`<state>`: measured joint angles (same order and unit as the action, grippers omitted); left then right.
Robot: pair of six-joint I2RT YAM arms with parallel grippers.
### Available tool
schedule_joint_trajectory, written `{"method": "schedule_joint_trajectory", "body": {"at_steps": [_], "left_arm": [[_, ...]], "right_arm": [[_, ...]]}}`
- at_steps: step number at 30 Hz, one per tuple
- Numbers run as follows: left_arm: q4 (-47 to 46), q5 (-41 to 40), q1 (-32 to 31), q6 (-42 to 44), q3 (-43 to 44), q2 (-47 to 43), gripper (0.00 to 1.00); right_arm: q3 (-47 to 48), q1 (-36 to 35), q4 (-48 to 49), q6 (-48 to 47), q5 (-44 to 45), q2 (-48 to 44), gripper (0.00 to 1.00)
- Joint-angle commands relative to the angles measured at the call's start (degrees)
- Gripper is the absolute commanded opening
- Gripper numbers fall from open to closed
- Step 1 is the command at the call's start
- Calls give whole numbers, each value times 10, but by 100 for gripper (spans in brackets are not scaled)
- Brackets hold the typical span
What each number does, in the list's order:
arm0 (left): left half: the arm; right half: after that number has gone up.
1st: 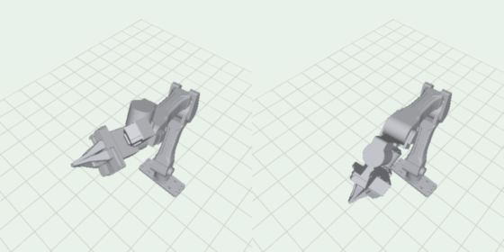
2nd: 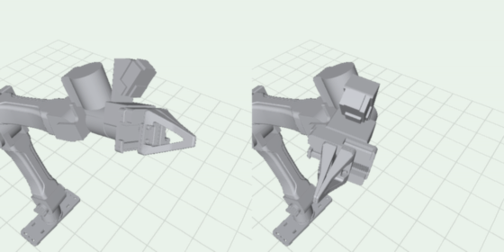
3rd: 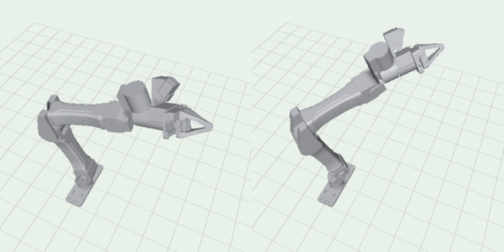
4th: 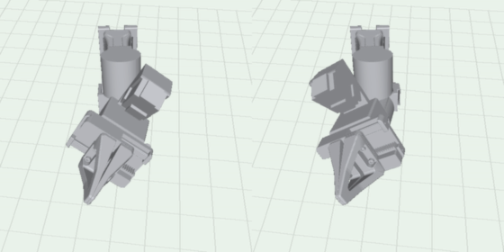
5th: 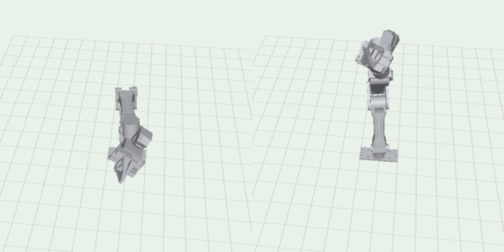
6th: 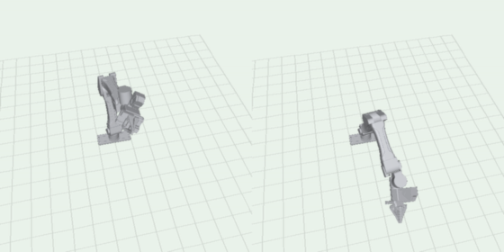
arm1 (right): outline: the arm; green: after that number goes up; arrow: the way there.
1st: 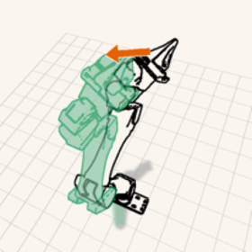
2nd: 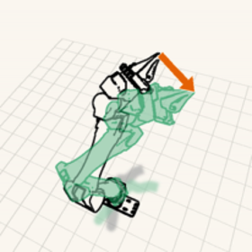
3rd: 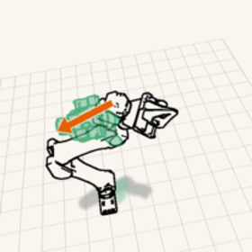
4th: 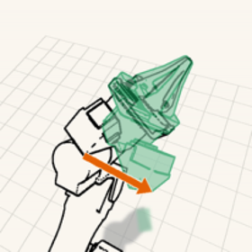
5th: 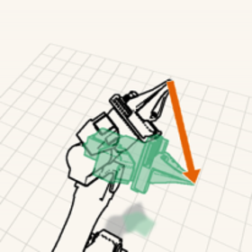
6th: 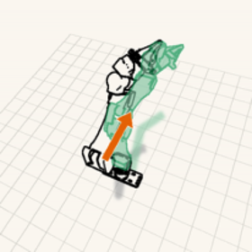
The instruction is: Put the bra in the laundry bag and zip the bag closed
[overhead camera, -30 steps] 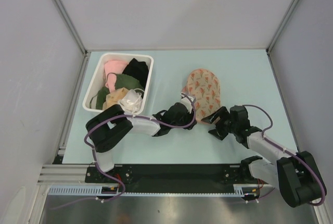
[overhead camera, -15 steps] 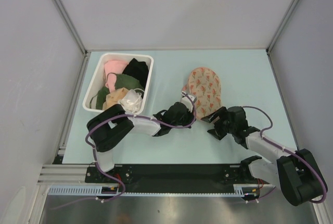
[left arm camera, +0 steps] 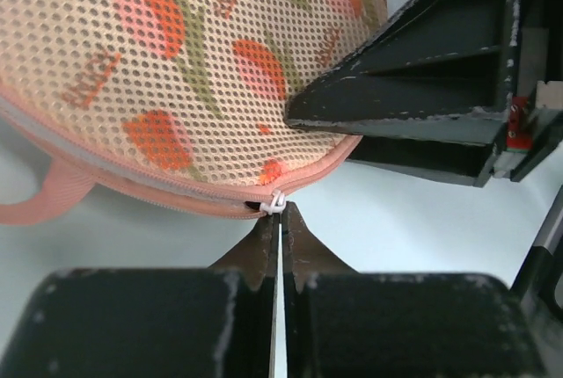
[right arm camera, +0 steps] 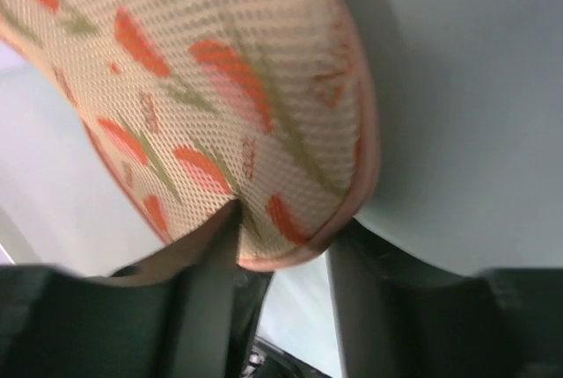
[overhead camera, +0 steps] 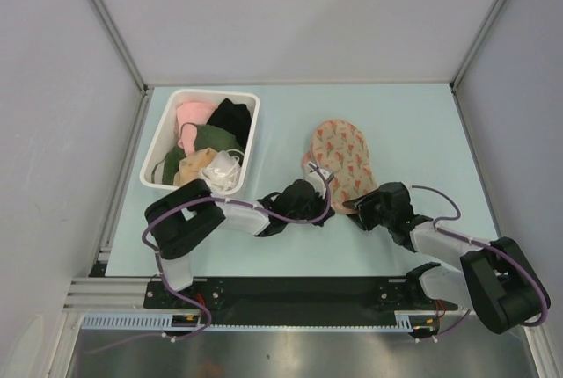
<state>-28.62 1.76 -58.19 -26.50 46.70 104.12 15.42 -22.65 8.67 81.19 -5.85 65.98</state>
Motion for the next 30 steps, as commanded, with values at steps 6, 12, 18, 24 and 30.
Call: {"method": "schedule_joint_trajectory", "body": {"at_steps": [6,12,18,24,30], "left_arm": [[20,-12,11,-28,-14,-44,0],[27,58,105,-26,-39,-60,0],[23,146,133,-16,-37,-65,0],[2,195,113,-17,-50,-79,0],[26,146,56,7,-37,-108,55]], "right_arm": [[-10,10,-12,-29,33,-8,10],[-29,71,-29,-156,-27,-42,0],[7,130,-43,-299,-92,-4,0],[80,147,-83,-368,-122,49,0],[102,152,-138,-356,-133,36,0]]}}
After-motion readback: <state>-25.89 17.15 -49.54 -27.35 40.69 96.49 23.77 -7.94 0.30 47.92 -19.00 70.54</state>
